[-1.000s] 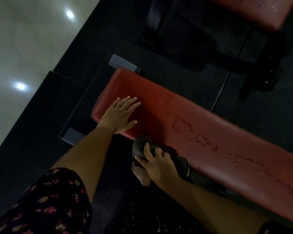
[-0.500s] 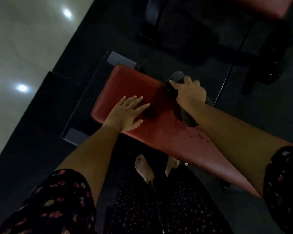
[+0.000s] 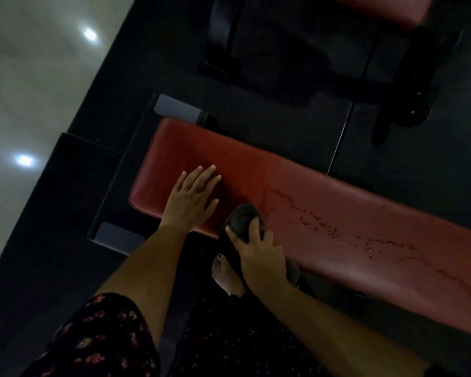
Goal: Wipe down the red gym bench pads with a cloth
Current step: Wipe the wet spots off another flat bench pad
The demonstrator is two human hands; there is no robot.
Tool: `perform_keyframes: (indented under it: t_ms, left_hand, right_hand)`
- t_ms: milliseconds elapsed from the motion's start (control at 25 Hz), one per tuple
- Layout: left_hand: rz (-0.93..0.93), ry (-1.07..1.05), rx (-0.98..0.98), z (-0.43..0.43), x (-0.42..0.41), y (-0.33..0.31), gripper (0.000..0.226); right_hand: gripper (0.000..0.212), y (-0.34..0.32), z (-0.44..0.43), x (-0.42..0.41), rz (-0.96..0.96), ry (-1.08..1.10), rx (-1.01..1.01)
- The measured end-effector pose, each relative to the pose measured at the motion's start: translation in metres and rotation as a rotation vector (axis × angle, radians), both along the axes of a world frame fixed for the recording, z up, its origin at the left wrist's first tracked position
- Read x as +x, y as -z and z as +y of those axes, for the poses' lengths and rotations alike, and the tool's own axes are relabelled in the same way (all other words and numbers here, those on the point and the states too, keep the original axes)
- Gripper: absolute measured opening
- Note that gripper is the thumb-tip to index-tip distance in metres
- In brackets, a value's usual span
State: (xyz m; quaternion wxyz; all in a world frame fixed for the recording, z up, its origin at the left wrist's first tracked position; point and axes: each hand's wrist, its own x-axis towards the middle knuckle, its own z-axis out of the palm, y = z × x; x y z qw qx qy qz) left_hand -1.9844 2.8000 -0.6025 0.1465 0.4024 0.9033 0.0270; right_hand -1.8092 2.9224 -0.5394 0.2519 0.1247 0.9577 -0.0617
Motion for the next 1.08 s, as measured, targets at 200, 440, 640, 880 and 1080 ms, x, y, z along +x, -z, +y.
perform_keyframes:
  t_ms: [200,440,640,880,1080]
  left_hand:
    - [0.043,-0.024,0.177,0.021,0.008,0.008,0.059]
    - [0.019,-0.062,0.047,0.035,0.014,0.021,0.062]
    - [0.032,-0.045,0.067,0.034,0.013,0.021,0.062]
    - [0.077,-0.041,0.138,0.033,0.012,0.026,0.06]
    - [0.017,-0.096,0.358,0.048,0.025,0.019,0.051]
  right_hand:
    - [0.044,0.01,0.014,0.036,0.037,-0.206,-0.099]
    - [0.062,0.003,0.12,-0.06,0.092,-0.11,0.063]
    - [0.066,0.003,0.152,-0.117,0.021,0.08,0.057]
    - [0.072,0.007,0.089,-0.06,0.035,0.29,-0.025]
    - [0.079,0.006,0.026,0.021,0.019,0.138,-0.018]
